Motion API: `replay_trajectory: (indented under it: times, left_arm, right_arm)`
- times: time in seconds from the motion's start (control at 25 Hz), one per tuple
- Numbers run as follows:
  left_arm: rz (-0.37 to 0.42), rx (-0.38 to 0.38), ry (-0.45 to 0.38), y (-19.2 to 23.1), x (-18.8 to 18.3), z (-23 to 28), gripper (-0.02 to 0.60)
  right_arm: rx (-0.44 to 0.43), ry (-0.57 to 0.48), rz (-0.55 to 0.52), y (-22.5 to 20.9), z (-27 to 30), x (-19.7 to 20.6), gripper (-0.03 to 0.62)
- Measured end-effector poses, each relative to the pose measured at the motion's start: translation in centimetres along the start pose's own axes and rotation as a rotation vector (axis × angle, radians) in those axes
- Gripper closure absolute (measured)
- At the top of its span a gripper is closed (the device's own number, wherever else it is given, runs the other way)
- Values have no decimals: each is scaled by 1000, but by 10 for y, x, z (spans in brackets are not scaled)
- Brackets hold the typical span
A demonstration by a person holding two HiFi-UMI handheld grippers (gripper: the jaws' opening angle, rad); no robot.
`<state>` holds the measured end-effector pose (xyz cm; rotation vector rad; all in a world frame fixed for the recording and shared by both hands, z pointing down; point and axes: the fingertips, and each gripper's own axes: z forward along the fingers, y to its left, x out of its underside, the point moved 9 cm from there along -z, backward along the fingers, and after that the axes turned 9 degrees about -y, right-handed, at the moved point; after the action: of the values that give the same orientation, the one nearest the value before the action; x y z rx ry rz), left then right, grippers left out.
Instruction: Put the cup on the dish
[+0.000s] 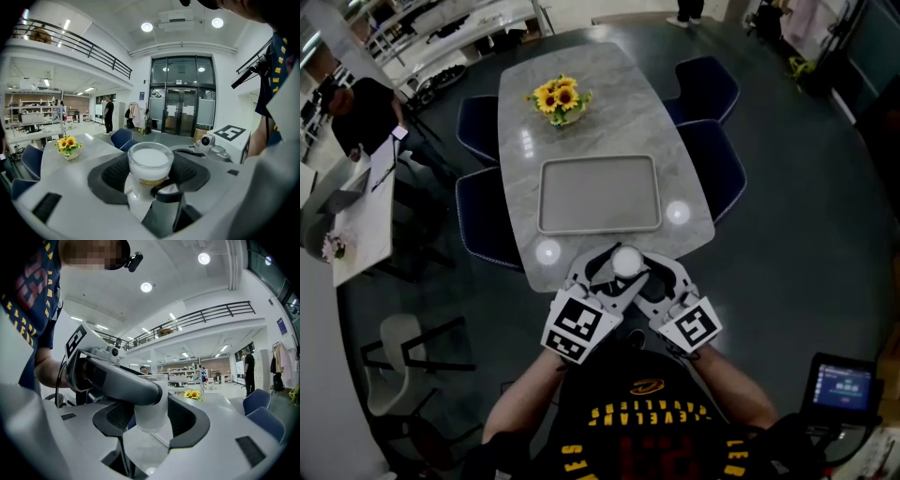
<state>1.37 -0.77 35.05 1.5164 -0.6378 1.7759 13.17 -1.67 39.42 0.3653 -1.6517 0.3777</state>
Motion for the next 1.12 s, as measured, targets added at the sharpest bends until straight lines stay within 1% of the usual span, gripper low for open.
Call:
replay_trajectory:
  times: [0.28, 0.52, 0.76, 0.96, 1.12]
  left_arm:
    - [22, 23, -19, 37, -9, 21, 311]
    - [46, 45, -7, 71, -13, 44, 311]
    - [56, 52, -4, 98, -20, 68, 311]
    - [62, 55, -4, 121, -22, 78, 311]
    - [83, 54, 0, 135, -22, 87, 311]
  right_arm:
    - [21, -15, -29, -29, 31, -1, 361]
    - [39, -11, -26, -56, 59, 5, 361]
    - [41, -7, -54, -85, 80, 6, 361]
    - [44, 9, -66, -100, 100, 9, 361]
    - [51, 23, -93, -110, 112, 13, 361]
